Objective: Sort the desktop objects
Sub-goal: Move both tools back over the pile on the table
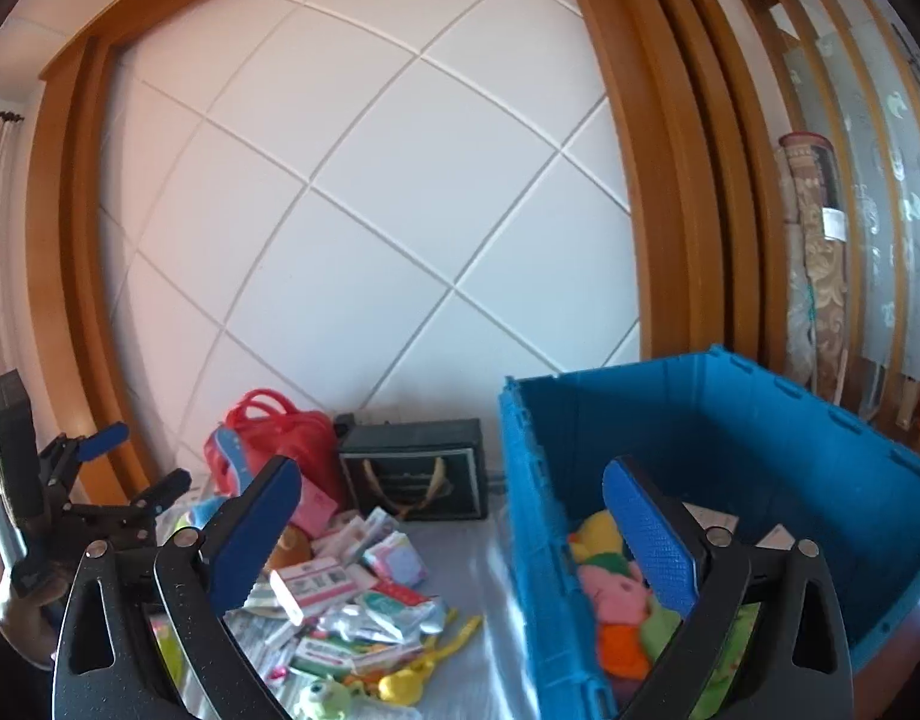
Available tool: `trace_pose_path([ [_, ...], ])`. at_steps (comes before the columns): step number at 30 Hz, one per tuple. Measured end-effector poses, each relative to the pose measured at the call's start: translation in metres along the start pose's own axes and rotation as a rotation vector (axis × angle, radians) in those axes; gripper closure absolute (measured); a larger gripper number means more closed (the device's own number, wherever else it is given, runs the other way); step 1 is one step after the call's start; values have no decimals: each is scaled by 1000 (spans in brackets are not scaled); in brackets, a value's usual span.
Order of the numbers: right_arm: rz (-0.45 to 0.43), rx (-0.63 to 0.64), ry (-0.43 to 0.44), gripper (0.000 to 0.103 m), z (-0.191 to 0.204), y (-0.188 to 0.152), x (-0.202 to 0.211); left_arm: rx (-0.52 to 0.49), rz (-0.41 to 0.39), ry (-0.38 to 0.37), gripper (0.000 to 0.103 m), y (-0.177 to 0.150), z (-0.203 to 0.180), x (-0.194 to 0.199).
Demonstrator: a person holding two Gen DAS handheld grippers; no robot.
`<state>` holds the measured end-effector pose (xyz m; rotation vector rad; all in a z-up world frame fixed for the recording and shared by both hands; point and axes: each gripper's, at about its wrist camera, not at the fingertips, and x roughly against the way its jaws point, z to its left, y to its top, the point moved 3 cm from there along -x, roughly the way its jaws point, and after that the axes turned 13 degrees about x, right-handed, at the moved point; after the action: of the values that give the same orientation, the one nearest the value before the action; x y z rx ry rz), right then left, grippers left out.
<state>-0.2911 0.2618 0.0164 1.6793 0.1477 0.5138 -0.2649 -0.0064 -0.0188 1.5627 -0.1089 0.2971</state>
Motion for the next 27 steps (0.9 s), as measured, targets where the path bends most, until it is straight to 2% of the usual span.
trace_pose_path([
  [6,60,-5,60,1,66,-9,-24,32,19,78,5,-20,85,20],
  [12,97,6,72,1,121,-17,-39,18,40,127,5,-42,149,29],
  [19,197,-17,109,1,164,-46,-74,33,101,177,5,-71,203,23],
  [27,278,24,176,1,187,-62,-124,81,182,297,5,-121,240,14],
])
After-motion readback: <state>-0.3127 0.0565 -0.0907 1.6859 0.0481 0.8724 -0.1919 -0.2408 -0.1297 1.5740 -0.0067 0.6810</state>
